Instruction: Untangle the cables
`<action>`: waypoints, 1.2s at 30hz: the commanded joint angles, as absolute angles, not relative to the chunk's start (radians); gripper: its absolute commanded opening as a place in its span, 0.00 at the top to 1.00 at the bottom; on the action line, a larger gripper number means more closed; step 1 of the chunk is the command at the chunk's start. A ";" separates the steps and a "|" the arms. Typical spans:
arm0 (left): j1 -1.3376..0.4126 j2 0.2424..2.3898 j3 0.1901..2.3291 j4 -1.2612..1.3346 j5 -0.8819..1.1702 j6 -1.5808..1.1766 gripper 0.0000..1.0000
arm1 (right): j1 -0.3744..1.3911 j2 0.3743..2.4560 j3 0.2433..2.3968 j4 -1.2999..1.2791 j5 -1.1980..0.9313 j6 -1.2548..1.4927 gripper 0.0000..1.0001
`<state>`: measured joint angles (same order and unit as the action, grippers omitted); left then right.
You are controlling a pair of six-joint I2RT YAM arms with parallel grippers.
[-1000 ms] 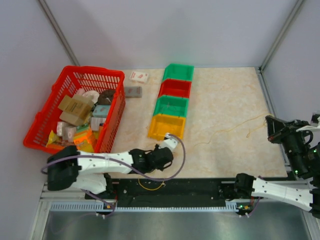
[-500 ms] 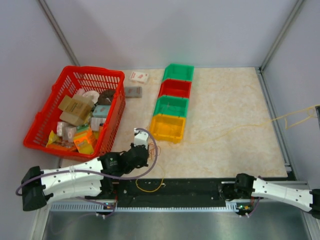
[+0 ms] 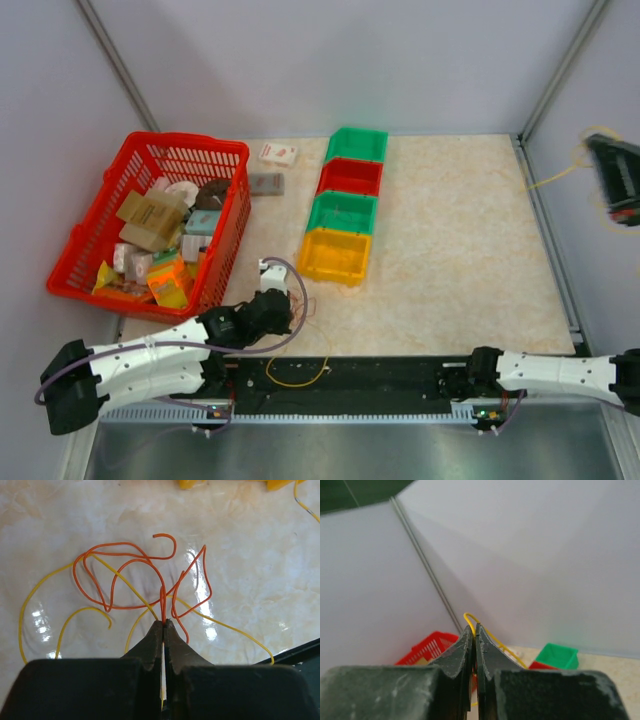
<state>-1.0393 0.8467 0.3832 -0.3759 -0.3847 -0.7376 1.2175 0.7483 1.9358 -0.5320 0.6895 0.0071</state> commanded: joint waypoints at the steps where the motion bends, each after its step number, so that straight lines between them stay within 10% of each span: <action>1: -1.034 0.828 0.397 -0.308 -0.333 -0.724 1.00 | 1.229 0.785 1.769 -0.464 0.669 -0.015 1.00; 36: -1.035 0.611 0.314 -0.267 -0.255 -0.749 1.00 | 1.083 1.236 1.686 -0.163 0.359 0.060 1.00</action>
<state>-1.0389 0.6239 0.3229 -0.3141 -0.2687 -0.7437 1.0916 1.2518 1.6699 -0.2050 0.3882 0.0349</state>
